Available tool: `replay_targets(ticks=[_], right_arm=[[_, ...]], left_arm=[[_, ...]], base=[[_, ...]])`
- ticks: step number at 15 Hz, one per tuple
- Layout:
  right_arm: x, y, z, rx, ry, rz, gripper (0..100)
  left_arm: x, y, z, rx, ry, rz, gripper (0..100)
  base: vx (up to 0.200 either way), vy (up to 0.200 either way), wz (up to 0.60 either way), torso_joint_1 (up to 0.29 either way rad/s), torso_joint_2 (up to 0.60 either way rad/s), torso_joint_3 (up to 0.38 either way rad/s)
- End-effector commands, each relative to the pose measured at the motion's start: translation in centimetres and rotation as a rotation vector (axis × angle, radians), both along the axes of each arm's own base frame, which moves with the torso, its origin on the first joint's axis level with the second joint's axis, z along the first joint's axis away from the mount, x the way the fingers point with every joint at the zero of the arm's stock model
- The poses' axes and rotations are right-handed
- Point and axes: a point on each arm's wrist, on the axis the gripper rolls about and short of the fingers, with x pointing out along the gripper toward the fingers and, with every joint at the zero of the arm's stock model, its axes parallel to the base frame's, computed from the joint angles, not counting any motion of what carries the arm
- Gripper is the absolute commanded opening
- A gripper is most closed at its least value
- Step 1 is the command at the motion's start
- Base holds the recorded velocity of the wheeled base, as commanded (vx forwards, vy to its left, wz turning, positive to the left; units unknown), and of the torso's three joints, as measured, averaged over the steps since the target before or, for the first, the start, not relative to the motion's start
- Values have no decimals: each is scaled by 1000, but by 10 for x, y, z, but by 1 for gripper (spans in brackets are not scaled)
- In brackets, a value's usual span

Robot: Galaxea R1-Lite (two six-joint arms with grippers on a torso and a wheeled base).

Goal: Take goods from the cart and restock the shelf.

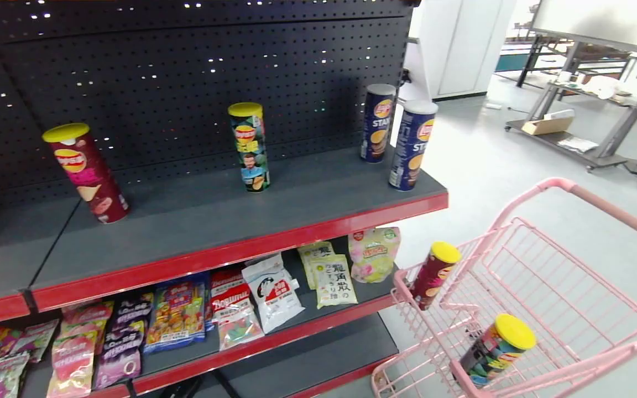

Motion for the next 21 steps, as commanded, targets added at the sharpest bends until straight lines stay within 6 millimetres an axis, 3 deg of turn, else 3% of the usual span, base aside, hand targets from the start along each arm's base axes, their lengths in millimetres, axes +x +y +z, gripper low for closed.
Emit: replay_targets(ticks=[1,6,12,21], right_arm=[[0,0,0,0,1,2,100],[0,0,0,0,1,0,100],[0,0,0,-5,1,0,100],[0,0,0,-1,1,0,100]], left_arm=[[0,0,0,0,2,0,100],[0,0,0,1,0,0,100],[0,0,0,0,0,0,100],[0,0,0,0,2,0,100]], base=[[0,0,-600,2,-2,-2],[0,0,-600,3,2,1],[0,0,0,0,0,0],[0,0,0,-135,332,192]])
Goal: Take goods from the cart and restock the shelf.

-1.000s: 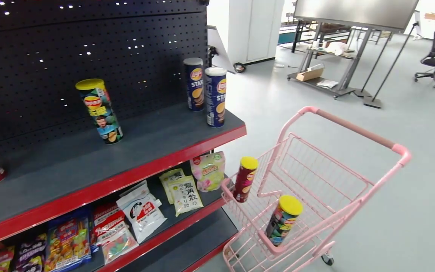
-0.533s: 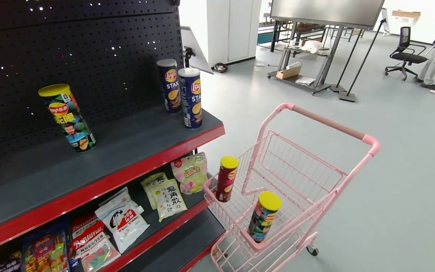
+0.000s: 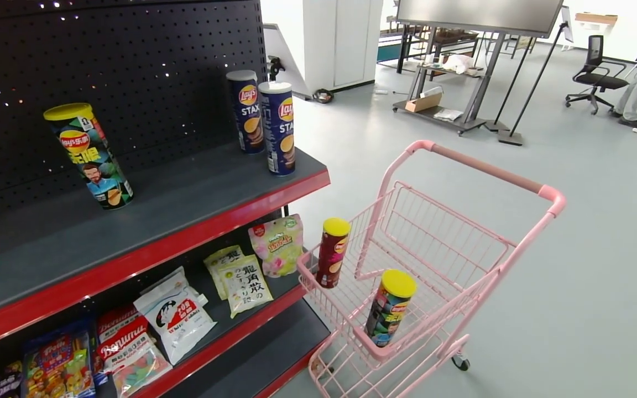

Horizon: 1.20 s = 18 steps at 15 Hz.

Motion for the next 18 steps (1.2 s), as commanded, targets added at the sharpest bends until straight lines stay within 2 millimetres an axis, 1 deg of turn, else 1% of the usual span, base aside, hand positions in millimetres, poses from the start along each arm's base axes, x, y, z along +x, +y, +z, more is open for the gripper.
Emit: replay_targets(ticks=[1,7,13,16,18], right_arm=[[0,0,0,0,1,2,100],[0,0,0,0,1,2,100],[0,0,0,-3,1,3,100],[2,0,2,-49,21,21,100],[3,0,2,-49,32,27,100]], left_arm=[[0,0,0,0,0,0,100],[0,0,0,-2,0,1,100],[0,0,0,-2,0,1,100],[0,0,0,0,-2,1,100],[0,0,0,0,-2,1,100]], base=[[0,0,0,-154,354,203],[0,0,0,-150,382,230],[0,0,0,-174,490,313],[0,0,0,-38,126,82],[0,0,0,0,0,0]])
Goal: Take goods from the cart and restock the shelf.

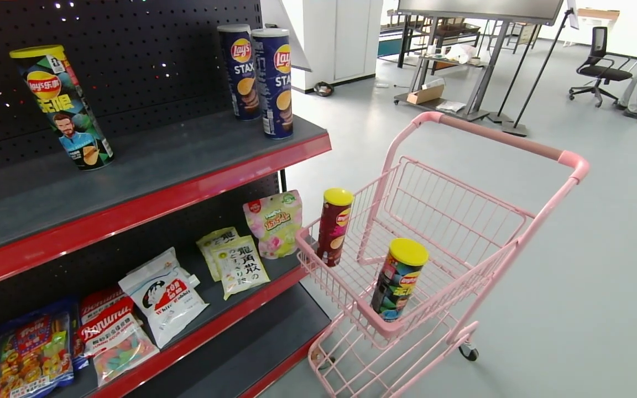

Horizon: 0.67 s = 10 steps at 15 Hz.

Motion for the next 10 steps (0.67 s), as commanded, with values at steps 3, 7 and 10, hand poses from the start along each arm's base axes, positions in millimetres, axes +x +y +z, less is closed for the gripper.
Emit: replay_targets(ticks=[3,7,10], right_arm=[[0,0,3,-6,-10,14,100],[69,6,194,219,-30,190,100],[183,22,154,218,221,386,100]], left_arm=[[0,0,0,2,0,0,100],[0,0,0,2,-1,0,100],[0,0,0,2,-1,-1,100]], base=[[0,0,0,0,0,0],[0,0,0,0,0,0],[0,0,0,0,0,0]])
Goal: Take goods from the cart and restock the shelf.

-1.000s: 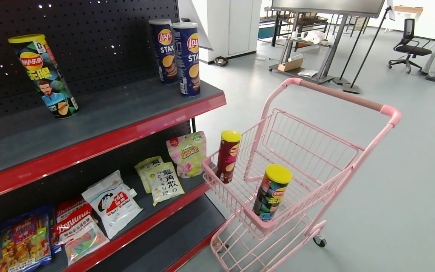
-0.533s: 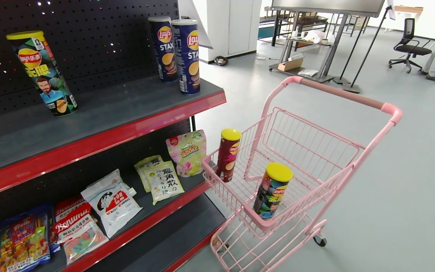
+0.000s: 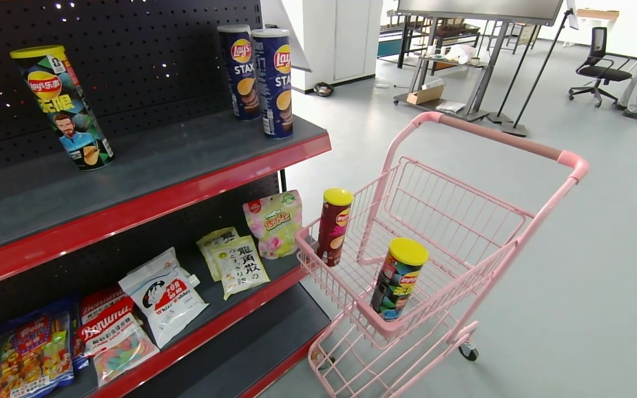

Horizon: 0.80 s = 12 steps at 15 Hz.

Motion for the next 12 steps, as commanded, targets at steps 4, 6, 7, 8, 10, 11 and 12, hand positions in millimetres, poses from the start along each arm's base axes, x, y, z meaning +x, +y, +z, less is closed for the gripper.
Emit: replay_targets(ticks=[4,6,7,8,10,11,12], right_arm=[[195,20,-77,-148,388,559,100],[219,16,-117,-248,383,710,100],[227,17,-131,-247,381,791,100],[230,18,-139,-246,393,817,100],[237,19,-148,-252,397,845,100],[243,19,-149,-258,381,856,100],[247,20,-148,-265,365,865,100]], left_arm=[[0,0,0,0,0,0,100],[0,0,0,2,0,0,100],[0,0,0,2,0,0,100],[0,0,0,2,0,0,100],[0,0,0,2,-1,0,100],[0,0,0,3,-1,-2,100],[0,0,0,10,-1,-2,100]], base=[[0,0,0,0,0,0],[0,0,0,0,0,0],[0,0,0,0,0,0],[0,0,0,0,0,0],[0,0,0,0,0,0],[0,0,0,0,0,0],[0,0,0,0,0,0]])
